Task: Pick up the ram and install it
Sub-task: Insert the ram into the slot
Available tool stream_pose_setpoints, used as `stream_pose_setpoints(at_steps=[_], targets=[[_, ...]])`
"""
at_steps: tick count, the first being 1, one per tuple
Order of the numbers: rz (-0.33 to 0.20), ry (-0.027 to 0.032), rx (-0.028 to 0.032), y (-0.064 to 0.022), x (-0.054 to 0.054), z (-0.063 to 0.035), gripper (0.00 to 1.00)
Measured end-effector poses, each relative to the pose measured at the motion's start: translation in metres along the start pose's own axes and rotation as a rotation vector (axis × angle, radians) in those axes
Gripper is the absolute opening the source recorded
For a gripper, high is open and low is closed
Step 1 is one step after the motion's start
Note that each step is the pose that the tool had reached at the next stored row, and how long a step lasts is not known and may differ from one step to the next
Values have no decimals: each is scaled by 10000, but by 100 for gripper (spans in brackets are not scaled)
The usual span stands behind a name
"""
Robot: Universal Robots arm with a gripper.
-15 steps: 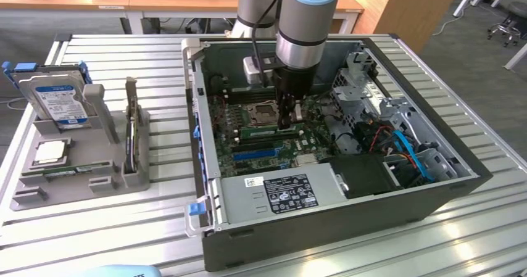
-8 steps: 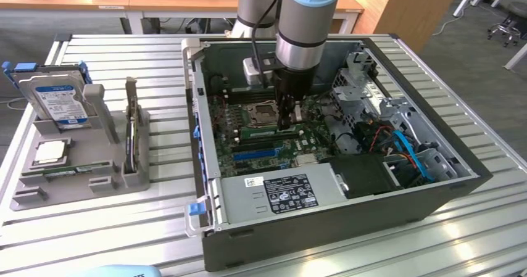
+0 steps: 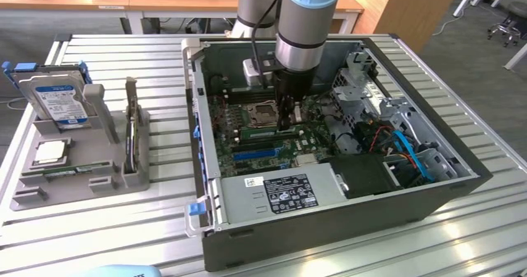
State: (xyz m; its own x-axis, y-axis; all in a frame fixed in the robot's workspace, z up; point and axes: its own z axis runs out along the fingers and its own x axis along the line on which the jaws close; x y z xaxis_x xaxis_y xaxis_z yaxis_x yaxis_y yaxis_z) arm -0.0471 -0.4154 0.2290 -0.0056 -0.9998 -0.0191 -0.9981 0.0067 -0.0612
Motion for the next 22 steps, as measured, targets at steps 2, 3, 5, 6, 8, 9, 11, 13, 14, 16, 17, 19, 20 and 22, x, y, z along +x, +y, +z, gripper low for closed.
stream_pose_setpoints(at_steps=[2, 3, 5, 6, 8, 9, 11, 13, 14, 16, 17, 19, 20, 22], targets=[[-1, 0, -1, 1, 0, 9, 12], [0, 2, -1, 1, 1, 12, 12], [0, 4, -1, 1, 1, 12, 12], [0, 4, -2, 1, 1, 12, 12], [0, 1, 0, 1, 0, 14, 12], [0, 1, -1, 1, 1, 14, 12], [0, 1, -1, 1, 0, 13, 13], [0, 1, -1, 1, 0, 14, 24], [0, 1, -1, 1, 0, 14, 24], [0, 1, -1, 1, 0, 14, 30], [0, 1, -1, 1, 0, 13, 36], [1, 2, -17, -1, 0, 14, 36], [2, 3, -58, -4, 0, 12, 36], [3, 3, -154, -14, 0, 1, 36]])
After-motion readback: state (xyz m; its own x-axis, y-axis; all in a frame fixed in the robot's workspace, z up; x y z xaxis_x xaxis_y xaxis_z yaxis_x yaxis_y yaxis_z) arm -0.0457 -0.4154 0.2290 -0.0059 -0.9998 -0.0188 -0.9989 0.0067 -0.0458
